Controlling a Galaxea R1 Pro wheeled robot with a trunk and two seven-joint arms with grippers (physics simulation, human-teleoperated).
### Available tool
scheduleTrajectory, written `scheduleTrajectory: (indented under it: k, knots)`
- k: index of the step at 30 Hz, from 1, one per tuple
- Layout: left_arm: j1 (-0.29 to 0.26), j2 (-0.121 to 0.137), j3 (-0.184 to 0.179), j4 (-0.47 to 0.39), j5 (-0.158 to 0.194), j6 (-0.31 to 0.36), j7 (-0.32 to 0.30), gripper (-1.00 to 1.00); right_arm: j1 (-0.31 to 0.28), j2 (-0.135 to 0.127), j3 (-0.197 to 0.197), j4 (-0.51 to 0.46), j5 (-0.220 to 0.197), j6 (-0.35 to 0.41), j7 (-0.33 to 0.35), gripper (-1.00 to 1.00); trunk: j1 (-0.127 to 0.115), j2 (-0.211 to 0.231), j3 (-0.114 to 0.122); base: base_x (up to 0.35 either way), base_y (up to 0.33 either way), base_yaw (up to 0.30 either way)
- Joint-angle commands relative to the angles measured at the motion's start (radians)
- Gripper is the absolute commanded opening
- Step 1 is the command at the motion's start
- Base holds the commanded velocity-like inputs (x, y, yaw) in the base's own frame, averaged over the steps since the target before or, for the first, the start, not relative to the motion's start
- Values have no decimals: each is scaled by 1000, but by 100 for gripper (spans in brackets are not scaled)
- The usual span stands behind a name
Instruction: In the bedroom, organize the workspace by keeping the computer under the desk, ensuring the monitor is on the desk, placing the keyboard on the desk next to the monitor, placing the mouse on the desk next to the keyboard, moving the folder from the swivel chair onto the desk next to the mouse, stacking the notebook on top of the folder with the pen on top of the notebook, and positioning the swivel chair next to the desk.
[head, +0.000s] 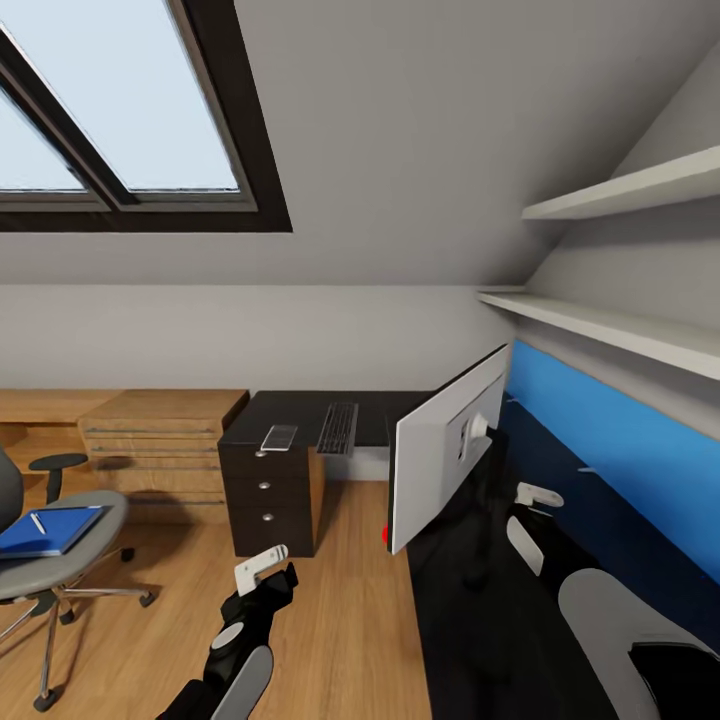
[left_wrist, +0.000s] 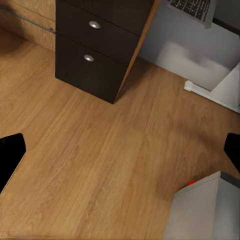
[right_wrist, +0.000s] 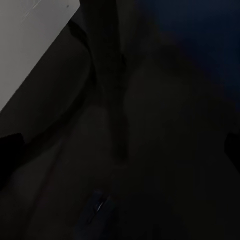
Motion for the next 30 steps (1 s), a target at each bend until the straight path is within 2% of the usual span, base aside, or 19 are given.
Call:
scheduleTrajectory:
  k: [1, 30]
  knots:
    - [-1, 1, -3, -2, 3, 4, 8, 100, -1, 0, 4, -2, -5, 6, -5, 100, 4, -9, -5, 0, 0, 0]
    - [-1, 3, -3, -5, 2, 6, 12, 100, -1, 1, 7, 10, -7, 6, -7, 100, 115, -212, -96, 0, 0, 0]
